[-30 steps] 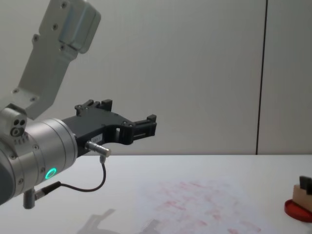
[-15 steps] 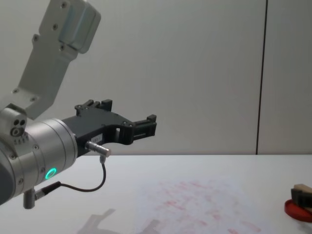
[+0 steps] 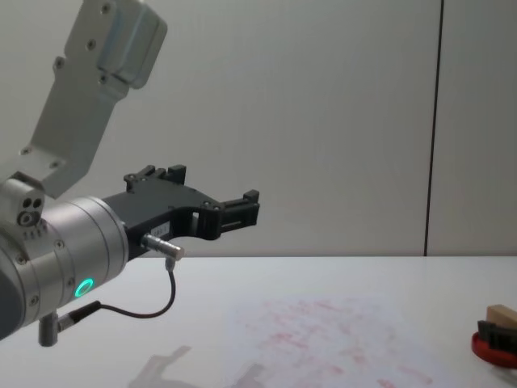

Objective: Use the one hand to pick up the stamp and affix it onto the A4 paper.

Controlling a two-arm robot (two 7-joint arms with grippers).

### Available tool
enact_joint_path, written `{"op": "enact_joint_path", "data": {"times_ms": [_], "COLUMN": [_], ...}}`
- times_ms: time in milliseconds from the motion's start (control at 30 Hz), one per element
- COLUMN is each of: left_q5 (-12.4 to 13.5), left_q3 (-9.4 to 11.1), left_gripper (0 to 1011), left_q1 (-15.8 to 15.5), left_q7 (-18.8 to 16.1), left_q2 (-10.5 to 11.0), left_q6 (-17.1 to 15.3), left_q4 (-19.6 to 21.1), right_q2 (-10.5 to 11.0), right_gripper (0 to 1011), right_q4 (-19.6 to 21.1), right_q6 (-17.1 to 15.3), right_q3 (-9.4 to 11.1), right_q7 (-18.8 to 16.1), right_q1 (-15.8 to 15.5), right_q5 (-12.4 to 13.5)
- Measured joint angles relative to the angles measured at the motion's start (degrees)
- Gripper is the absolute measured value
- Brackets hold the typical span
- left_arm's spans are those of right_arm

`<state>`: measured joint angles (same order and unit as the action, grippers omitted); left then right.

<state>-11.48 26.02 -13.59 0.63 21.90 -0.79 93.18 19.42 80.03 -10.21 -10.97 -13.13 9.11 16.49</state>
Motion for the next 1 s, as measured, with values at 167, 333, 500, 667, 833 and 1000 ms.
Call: {"op": "enact_joint_path", "data": {"times_ms": [167, 333, 500, 667, 833, 1000], "left_q5": [0.0, 0.0, 0.0, 0.0, 0.0, 0.0], "left_q3": [0.0, 0.0, 0.0, 0.0, 0.0, 0.0], "left_gripper": [993, 993, 993, 993, 993, 993], "left_q1": [0.0, 0.0, 0.0, 0.0, 0.0, 0.0], "left_q7": [0.0, 0.0, 0.0, 0.0, 0.0, 0.0], "left_q2": [0.0, 0.0, 0.0, 0.0, 0.0, 0.0], "left_q6": [0.0, 0.0, 0.0, 0.0, 0.0, 0.0], "left_q4": [0.0, 0.0, 0.0, 0.0, 0.0, 0.0], "right_q2": [-0.3, -0.4, -0.5, -0.5, -0.5, -0.6], "right_gripper": [606, 444, 283, 220, 220, 220], "right_q4": [-0.5, -0.8, -0.8, -0.8, -0.2, 0.9], "right_q6": [0.2, 0.8, 1.5, 2.3, 3.9, 5.4], "right_q3": [-0.2, -0.3, -0.5, -0.6, -0.9, -1.3], "right_q7": [0.0, 0.1, 0.2, 0.5, 0.9, 0.7], "right_q1": [0.3, 0.5, 0.5, 0.5, 0.4, 0.2], "right_q5": [-0.4, -1.2, -1.9, -3.0, -4.6, -6.4]}}
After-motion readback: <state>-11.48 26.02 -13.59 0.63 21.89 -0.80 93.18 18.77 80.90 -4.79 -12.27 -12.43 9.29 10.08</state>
